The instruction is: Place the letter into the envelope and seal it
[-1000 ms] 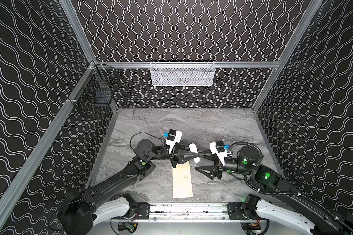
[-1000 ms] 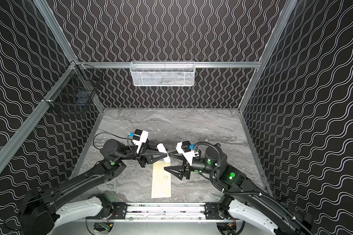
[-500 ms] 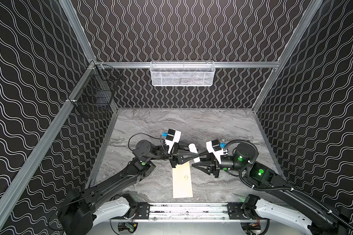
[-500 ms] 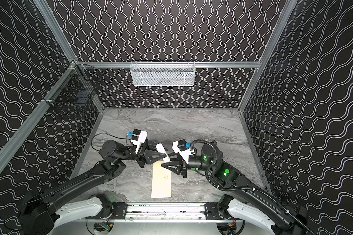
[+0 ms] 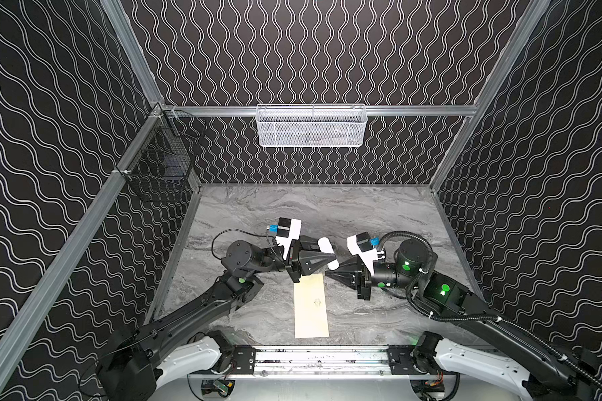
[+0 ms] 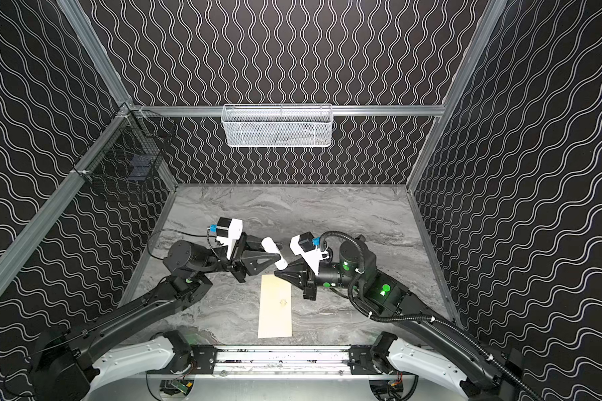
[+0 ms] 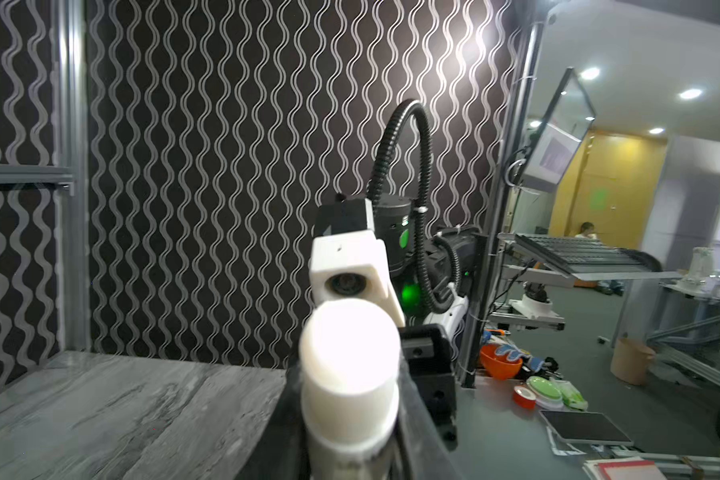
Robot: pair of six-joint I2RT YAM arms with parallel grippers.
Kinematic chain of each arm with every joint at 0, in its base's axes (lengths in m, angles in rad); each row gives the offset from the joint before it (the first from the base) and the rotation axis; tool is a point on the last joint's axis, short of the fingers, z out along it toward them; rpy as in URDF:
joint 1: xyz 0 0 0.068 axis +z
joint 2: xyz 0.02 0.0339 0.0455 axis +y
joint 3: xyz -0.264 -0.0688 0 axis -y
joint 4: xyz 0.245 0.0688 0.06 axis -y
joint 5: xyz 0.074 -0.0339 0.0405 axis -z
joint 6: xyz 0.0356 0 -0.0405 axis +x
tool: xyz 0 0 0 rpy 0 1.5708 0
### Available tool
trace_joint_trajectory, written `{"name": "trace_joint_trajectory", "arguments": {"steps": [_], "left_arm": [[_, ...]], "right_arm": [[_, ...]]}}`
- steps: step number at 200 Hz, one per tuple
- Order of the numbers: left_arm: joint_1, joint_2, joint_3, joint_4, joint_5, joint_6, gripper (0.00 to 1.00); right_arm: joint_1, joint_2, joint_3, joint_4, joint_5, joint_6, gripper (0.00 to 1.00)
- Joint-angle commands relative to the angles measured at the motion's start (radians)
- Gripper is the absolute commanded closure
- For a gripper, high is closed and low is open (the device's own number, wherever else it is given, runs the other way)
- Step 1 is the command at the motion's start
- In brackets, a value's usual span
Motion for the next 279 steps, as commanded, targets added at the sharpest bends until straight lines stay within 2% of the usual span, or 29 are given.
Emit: {"name": "trace_joint_trajectory", "arguments": {"steps": [1,16,45,66,78,89,112,161,217,256,279], "left_arm": [[-0.001,0.000,-0.016,-0.118,-0.039,0.067,1.00],[0.000,0.005,-0.040,-0.061,-0.058,0.051,1.00],[0.000,0.027,-0.036,-0.002,-0.024,0.013,1.00],[0.000,0.049,-0.030,0.062,0.010,-0.038,1.00],[0.000,0.063,-0.027,0.099,0.028,-0.068,1.00],[0.000,0.071,-0.028,0.137,0.040,-0.096,1.00],[-0.001,0.072,-0.031,0.171,0.052,-0.127,1.00],[-0.001,0.066,-0.037,0.168,0.049,-0.134,1.00],[-0.001,0.061,-0.044,0.156,0.037,-0.120,1.00],[-0.001,0.054,-0.063,0.130,0.008,-0.094,1.00],[-0.001,0.043,-0.070,0.076,-0.018,-0.047,1.00]], "right_arm": [[0.017,-0.003,0.050,-0.038,0.219,0.049,0.97],[0.022,-0.041,0.039,-0.053,0.192,0.033,0.88],[0.021,-0.157,-0.053,-0.021,0.143,-0.022,0.60],[0.020,-0.163,-0.058,-0.005,0.101,-0.062,0.37],[0.020,-0.137,-0.042,-0.014,0.085,-0.080,0.30],[0.020,-0.112,-0.027,-0.016,0.066,-0.092,0.28],[0.020,-0.067,-0.012,0.003,0.037,-0.117,0.29],[0.020,-0.012,0.000,0.043,-0.009,-0.120,0.59],[0.020,0.030,0.024,0.042,-0.033,-0.118,0.80],[0.022,0.018,0.024,0.054,-0.011,-0.080,0.86],[0.032,0.003,0.034,0.042,0.063,-0.039,0.91]]}}
